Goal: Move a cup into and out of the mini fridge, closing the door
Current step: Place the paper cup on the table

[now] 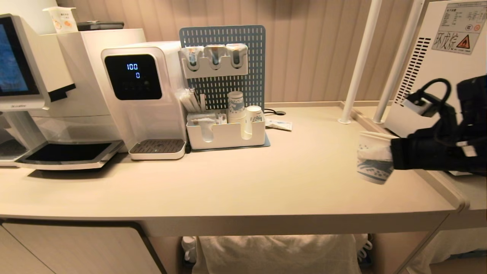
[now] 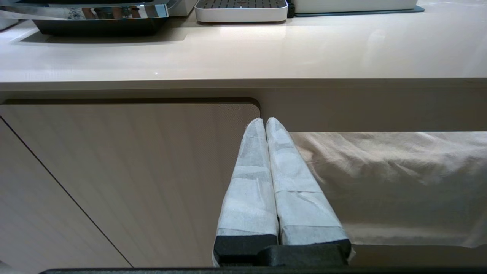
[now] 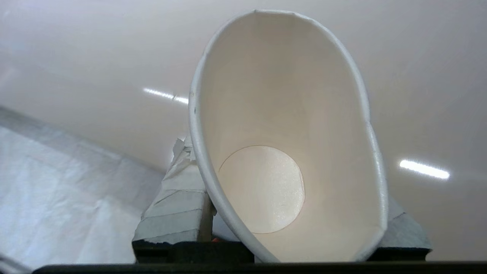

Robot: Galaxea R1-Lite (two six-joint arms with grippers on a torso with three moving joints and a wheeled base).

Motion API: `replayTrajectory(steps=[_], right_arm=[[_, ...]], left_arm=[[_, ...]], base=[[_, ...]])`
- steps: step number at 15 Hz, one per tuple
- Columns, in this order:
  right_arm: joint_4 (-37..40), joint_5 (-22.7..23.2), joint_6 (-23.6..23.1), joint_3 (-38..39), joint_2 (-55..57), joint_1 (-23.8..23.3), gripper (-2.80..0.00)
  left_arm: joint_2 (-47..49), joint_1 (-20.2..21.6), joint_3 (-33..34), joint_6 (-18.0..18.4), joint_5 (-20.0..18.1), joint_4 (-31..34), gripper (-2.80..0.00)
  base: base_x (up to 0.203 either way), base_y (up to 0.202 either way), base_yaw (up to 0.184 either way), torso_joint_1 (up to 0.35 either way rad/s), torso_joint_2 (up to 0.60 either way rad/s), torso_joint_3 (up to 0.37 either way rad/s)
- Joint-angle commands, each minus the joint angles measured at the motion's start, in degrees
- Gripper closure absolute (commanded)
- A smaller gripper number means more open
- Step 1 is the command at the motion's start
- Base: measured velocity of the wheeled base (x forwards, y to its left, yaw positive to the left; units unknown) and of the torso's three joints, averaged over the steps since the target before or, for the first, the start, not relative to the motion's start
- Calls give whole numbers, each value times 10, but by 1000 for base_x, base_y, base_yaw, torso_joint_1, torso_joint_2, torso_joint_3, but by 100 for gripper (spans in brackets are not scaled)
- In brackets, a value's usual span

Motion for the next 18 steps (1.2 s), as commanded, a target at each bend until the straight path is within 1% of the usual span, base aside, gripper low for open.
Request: replayTrajectory(steps=[1, 2, 3, 5, 6, 7, 9, 10, 13, 16, 18], right_arm=[[-142, -39, -56, -7, 127, 18, 0], [-179, -67, -91, -6, 149, 25, 0], [-206, -80, -110, -1, 164, 31, 0], [-235, -84, -116, 3, 189, 40, 0], [-267, -87, -117, 5, 203, 47, 0], [-290, -100, -117, 10, 217, 52, 0], [-331, -146, -115, 25, 241, 65, 0], [-344, -151, -111, 32, 244, 67, 0], [-358, -150, -106, 48, 254, 67, 0], [-415, -151, -62, 52, 282, 72, 0], [-421, -151, -58, 54, 281, 72, 0]], left_arm=[[0, 0, 0, 0, -1, 0, 0], [0, 0, 0, 0, 0, 0, 0], [0, 0, 0, 0, -1, 0, 0], [0, 0, 0, 0, 0, 0, 0], [0, 0, 0, 0, 0, 0, 0], [1, 0, 0, 0, 0, 0, 0], [0, 0, 0, 0, 0, 0, 0], [0, 0, 0, 0, 0, 0, 0], [0, 0, 0, 0, 0, 0, 0], [0, 0, 0, 0, 0, 0, 0], [0, 0, 0, 0, 0, 0, 0]], base=[[0, 0, 0, 0, 0, 0], [0, 0, 0, 0, 0, 0], [0, 0, 0, 0, 0, 0], [0, 0, 0, 0, 0, 0], [0, 0, 0, 0, 0, 0], [0, 0, 0, 0, 0, 0], [0, 0, 0, 0, 0, 0], [0, 0, 0, 0, 0, 0], [0, 0, 0, 0, 0, 0], [0, 0, 0, 0, 0, 0], [0, 0, 0, 0, 0, 0]])
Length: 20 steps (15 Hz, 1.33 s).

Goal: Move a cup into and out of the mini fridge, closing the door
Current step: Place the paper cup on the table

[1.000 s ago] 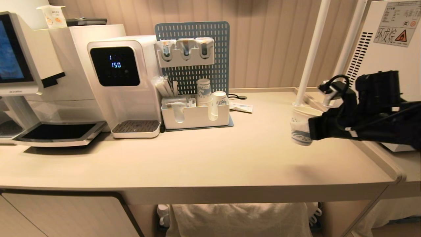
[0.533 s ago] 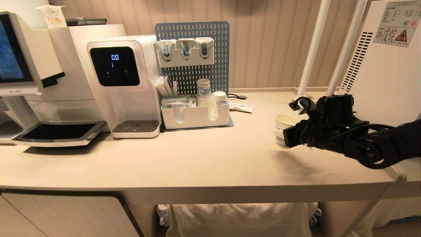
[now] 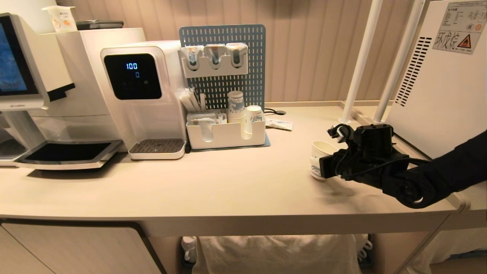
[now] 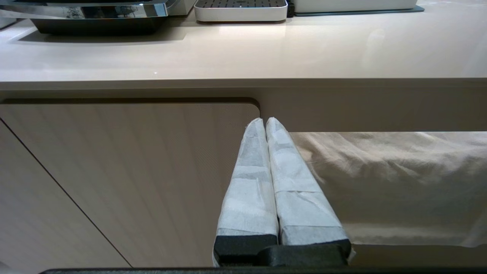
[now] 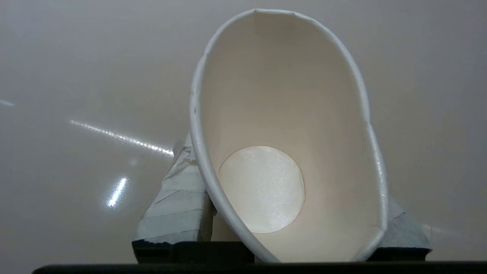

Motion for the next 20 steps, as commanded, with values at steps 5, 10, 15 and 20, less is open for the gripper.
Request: replayTrajectory(steps=[5, 10, 15, 20], right_arm=[[-20, 4, -4, 3, 2, 1, -280], [-11, 7, -5, 18, -18, 1, -280], [47, 44, -7, 52, -122, -1, -23], [106, 67, -31, 126, -277, -5, 0]], left_arm=[[0, 0, 0, 0, 0, 0, 0], [0, 0, 0, 0, 0, 0, 0], [0, 0, 0, 0, 0, 0, 0], [0, 0, 0, 0, 0, 0, 0]], base=[[0, 0, 0, 0, 0, 0], [0, 0, 0, 0, 0, 0], [0, 0, 0, 0, 0, 0], [0, 0, 0, 0, 0, 0]])
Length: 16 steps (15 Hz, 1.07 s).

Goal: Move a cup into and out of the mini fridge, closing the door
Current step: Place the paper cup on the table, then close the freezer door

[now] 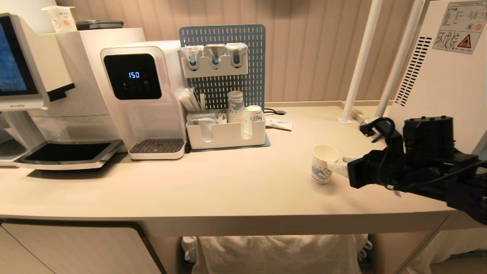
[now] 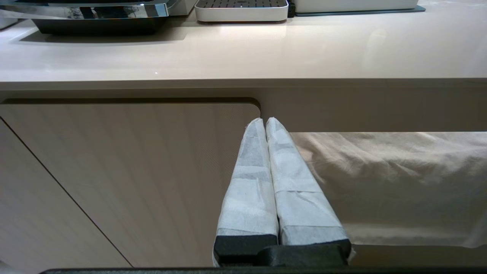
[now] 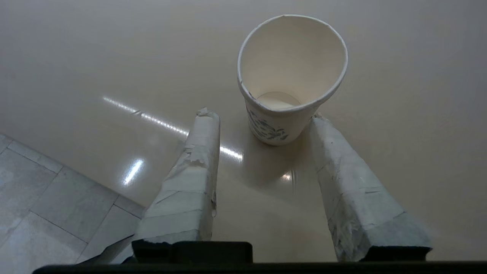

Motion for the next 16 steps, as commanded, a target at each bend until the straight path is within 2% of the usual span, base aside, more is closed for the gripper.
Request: replayTrajectory(steps=[1, 3, 5, 6, 8, 11, 13, 16], right_arm=[[30, 3, -21, 32, -116, 0, 0], [56, 2, -48, 70, -140, -1, 0], [22, -2, -133, 84, -147, -21, 0], [25, -1, -134, 91, -175, -38, 0], [84, -6, -121, 111, -248, -81, 0], [257, -23, -66, 127, -376, -153, 0], [383, -28, -42, 130, -483, -176, 0], [458, -26, -29, 196, -651, -193, 0]], left_arm=[[0, 0, 0, 0, 0, 0, 0], [0, 0, 0, 0, -1, 0, 0], [1, 0, 0, 0, 0, 0, 0], [0, 0, 0, 0, 0, 0, 0], [0, 0, 0, 0, 0, 0, 0], [1, 0, 0, 0, 0, 0, 0], [0, 0, 0, 0, 0, 0, 0], [0, 0, 0, 0, 0, 0, 0]], base=[[0, 0, 0, 0, 0, 0], [0, 0, 0, 0, 0, 0], [0, 0, 0, 0, 0, 0], [0, 0, 0, 0, 0, 0], [0, 0, 0, 0, 0, 0], [0, 0, 0, 0, 0, 0], [0, 0, 0, 0, 0, 0], [0, 0, 0, 0, 0, 0]])
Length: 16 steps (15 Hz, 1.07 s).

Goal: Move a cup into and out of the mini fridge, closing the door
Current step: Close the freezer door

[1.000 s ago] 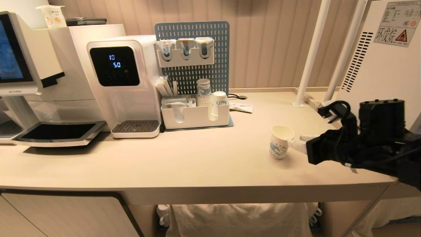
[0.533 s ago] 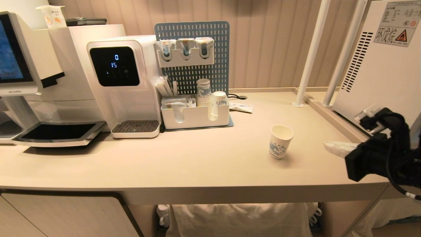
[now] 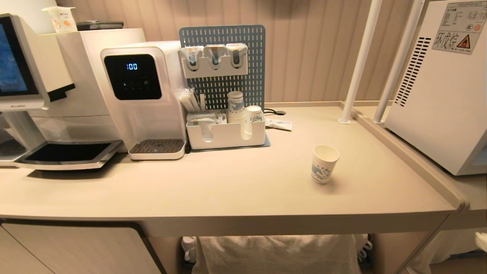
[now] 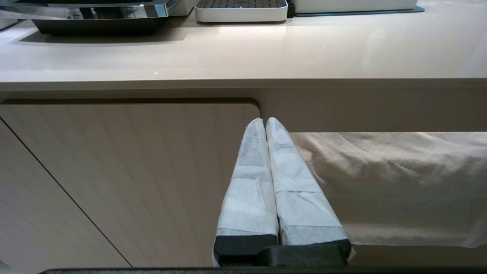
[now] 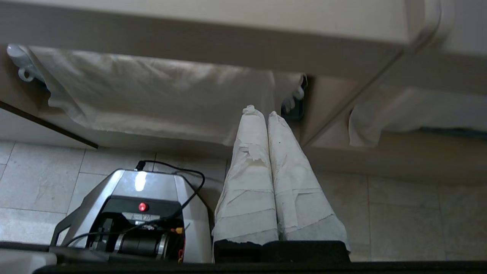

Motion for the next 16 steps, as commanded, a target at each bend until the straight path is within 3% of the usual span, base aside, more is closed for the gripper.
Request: replayTrajectory(steps=[1, 4, 8, 9, 10, 14, 16], right_arm=[[37, 1, 5, 70, -181, -15, 0], [10, 19, 8, 174, -280, -23, 0], [-193, -4, -18, 256, -282, -24, 0], [-201, -26, -15, 261, -282, -24, 0], [-194, -25, -25, 261, -282, -24, 0], [-161, -32, 14, 260, -284, -22, 0], [-140, -33, 20, 257, -328, 11, 0]], left_arm=[[0, 0, 0, 0, 0, 0, 0], [0, 0, 0, 0, 0, 0, 0], [1, 0, 0, 0, -1, 0, 0], [0, 0, 0, 0, 0, 0, 0], [1, 0, 0, 0, -1, 0, 0], [0, 0, 0, 0, 0, 0, 0], [0, 0, 0, 0, 0, 0, 0]], base=[[0, 0, 0, 0, 0, 0], [0, 0, 0, 0, 0, 0], [0, 0, 0, 0, 0, 0], [0, 0, 0, 0, 0, 0], [0, 0, 0, 0, 0, 0], [0, 0, 0, 0, 0, 0], [0, 0, 0, 0, 0, 0]])
